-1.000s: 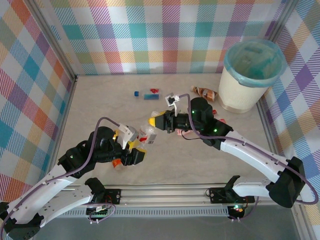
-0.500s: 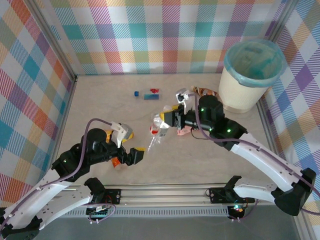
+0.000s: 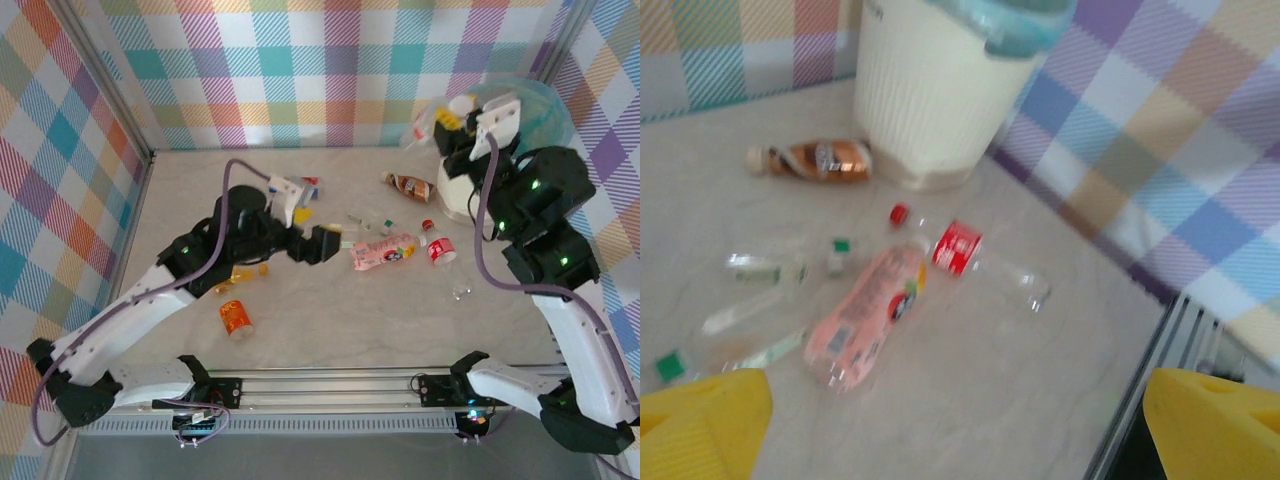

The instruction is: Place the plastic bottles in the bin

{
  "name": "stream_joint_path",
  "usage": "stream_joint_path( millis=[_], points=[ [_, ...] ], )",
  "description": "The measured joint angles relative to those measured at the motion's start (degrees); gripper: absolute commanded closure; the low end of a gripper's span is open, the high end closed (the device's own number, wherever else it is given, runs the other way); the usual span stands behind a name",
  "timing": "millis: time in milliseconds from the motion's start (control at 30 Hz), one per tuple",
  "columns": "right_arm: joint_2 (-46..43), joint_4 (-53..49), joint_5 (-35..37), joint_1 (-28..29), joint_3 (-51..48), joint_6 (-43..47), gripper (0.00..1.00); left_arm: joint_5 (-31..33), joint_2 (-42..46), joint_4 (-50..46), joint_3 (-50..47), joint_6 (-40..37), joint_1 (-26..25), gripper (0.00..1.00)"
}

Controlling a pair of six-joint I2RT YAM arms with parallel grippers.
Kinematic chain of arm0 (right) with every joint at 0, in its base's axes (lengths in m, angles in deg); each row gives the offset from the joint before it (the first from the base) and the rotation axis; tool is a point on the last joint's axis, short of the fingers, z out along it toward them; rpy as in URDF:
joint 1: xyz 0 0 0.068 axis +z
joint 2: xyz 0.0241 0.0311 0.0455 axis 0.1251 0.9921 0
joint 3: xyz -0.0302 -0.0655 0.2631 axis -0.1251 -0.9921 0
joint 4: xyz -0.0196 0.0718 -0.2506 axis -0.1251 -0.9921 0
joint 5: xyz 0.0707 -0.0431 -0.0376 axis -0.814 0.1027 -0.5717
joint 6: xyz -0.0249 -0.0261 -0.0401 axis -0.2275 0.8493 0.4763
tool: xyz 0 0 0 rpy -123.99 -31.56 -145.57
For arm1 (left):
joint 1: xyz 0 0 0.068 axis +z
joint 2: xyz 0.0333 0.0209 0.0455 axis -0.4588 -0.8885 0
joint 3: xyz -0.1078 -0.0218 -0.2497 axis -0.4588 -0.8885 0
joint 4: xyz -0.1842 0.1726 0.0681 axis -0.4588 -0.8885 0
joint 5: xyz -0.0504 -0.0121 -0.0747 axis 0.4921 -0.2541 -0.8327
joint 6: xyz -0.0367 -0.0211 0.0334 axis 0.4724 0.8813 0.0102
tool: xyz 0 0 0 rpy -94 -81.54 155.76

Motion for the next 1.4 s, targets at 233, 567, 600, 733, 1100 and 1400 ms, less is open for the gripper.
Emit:
stream_joint_path(
  millis=[233,567,600,733,1100,1400],
  points=[
    [15.72,-2.43,6.01,-14.14,13.79,5.44,0.93,0.72,-18.51,2.67,18.99,1.7,-4.5,0.06],
    [28.24,-12.24,7.3,-25.38,17.16,1.42,0.87,0.76,-25.31,2.69,23.82,3.04,-8.48,0.06],
    [28.35,-12.83,7.28,-25.83,17.2,0.81,0.82,0.79,-25.51,2.71,23.91,3.17,-8.5,0.06],
    [28.3,-14.16,6.88,-26.77,17.35,-1.7,0.55,1.18,-26.25,2.69,24.17,3.28,-8.5,0.06],
    [28.3,-16.33,4.98,-27.98,17.57,-4.66,0.44,1.7,-28.74,2.25,26.21,3.48,-8.55,0.05],
    [28.3,-17.2,3.96,-28.61,17.57,-5.16,0.47,1.81,-31.1,2.05,28.72,3.48,-8.55,0.05]
  ],
)
